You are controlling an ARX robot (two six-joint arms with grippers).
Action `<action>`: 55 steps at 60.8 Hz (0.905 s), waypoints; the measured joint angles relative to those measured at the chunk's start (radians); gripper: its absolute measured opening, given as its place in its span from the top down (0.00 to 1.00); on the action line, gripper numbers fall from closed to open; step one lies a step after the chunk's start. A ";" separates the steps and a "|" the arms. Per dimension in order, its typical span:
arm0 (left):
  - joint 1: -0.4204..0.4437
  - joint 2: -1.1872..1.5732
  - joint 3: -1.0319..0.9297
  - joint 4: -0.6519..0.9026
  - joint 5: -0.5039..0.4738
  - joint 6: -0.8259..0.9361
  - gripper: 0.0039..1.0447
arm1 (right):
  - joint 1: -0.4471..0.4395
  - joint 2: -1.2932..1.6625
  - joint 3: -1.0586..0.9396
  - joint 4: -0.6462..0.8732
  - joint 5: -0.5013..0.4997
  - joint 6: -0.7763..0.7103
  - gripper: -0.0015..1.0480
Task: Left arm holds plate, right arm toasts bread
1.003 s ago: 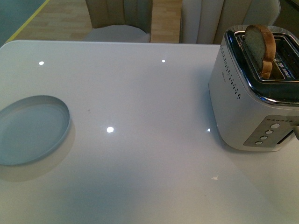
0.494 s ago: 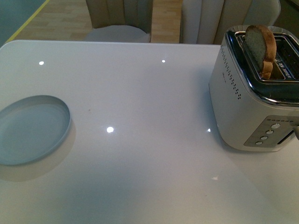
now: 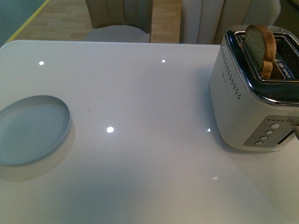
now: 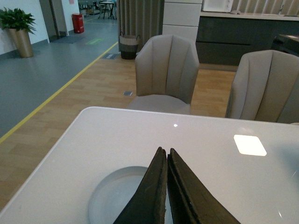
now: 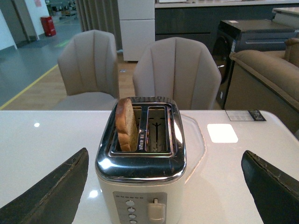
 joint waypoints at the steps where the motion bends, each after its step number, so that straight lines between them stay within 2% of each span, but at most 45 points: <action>1: 0.000 -0.001 0.000 0.000 0.000 0.000 0.98 | 0.000 0.000 0.000 0.000 0.000 0.000 0.08; 10: 0.000 -0.004 0.000 -0.003 0.000 0.000 0.96 | 0.000 0.000 0.000 0.000 0.000 0.000 0.08; 25: 0.000 -0.004 0.000 -0.003 0.000 0.000 0.47 | 0.000 0.000 0.000 0.000 0.000 0.000 0.08; 39: 0.000 -0.004 0.000 -0.003 0.000 0.000 0.06 | 0.000 0.000 0.000 0.000 0.000 0.000 0.08; 55: 0.000 -0.004 0.000 -0.003 0.000 0.002 0.07 | 0.000 0.000 0.000 0.000 0.000 0.000 0.08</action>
